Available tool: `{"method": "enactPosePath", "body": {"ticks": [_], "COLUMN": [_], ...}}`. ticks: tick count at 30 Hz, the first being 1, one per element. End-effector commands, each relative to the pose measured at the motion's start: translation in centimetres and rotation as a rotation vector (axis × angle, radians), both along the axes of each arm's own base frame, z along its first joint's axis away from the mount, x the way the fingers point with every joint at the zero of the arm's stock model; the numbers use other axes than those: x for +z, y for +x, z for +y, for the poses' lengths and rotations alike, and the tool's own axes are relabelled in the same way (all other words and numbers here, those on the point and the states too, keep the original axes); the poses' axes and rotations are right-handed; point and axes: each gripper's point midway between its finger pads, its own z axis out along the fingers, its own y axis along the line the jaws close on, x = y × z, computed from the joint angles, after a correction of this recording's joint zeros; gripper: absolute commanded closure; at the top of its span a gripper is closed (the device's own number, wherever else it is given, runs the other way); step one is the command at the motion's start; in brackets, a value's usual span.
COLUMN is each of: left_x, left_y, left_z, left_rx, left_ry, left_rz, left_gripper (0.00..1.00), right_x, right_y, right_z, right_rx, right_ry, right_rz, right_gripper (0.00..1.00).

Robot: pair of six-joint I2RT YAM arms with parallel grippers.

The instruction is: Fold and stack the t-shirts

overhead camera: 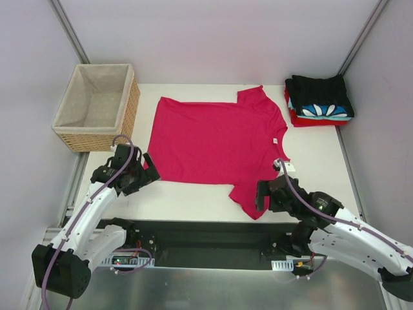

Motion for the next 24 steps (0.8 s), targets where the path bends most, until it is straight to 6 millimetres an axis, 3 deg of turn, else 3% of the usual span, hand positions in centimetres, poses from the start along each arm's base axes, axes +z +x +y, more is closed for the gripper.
{"method": "enactPosePath", "body": {"ticks": [1,12,14,24], "left_x": [-1.2,-6.1,-6.3,-7.8], "left_y": [0.4,2.4,3.7,5.8], "left_z": [1.8,1.7,2.0,2.8], "left_rx": [0.117,0.216,0.259,0.316], "left_ry": [0.087,0.074,0.016,-0.177], "left_rz": [0.039,0.114,0.067,-0.042], "left_gripper": [0.01,0.03,0.04,0.06], "right_x": [0.3,0.8,0.8,1.2], "right_y": [-0.2,-0.9,-1.1,-1.2], "right_z": [-0.3,-0.8,-1.1,-1.5], "right_rx": [-0.066,-0.054,-0.051,-0.039], "right_ry": [0.008,0.018,0.021,0.017], "right_rz": [-0.028,-0.046,-0.047,-0.054], "right_gripper": [0.01,0.01,0.01,0.01]}}
